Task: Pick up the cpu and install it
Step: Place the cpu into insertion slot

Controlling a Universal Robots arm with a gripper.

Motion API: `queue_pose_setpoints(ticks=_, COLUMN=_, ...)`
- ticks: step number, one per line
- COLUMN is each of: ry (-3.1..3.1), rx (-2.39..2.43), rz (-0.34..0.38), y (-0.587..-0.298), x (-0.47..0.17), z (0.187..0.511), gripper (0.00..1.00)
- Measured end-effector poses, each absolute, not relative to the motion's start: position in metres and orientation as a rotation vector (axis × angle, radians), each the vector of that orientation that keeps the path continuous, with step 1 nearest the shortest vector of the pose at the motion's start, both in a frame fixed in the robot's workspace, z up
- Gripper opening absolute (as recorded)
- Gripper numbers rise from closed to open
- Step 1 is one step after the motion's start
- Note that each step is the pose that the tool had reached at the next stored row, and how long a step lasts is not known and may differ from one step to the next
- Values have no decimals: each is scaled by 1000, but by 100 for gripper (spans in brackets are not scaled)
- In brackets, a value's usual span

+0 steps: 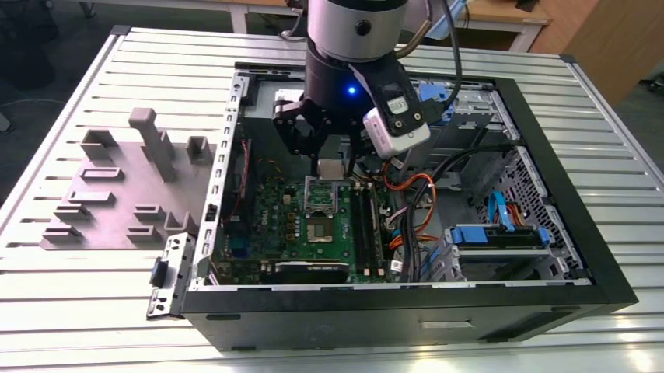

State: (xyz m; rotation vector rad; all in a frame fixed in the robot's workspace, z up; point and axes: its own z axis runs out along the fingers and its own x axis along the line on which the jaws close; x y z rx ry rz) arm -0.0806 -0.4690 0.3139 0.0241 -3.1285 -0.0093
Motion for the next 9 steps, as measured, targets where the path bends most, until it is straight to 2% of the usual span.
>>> queue_pose_setpoints(ticks=9, ry=-3129, rx=24, rz=-10, y=-469, x=-81, z=314, gripper=47)
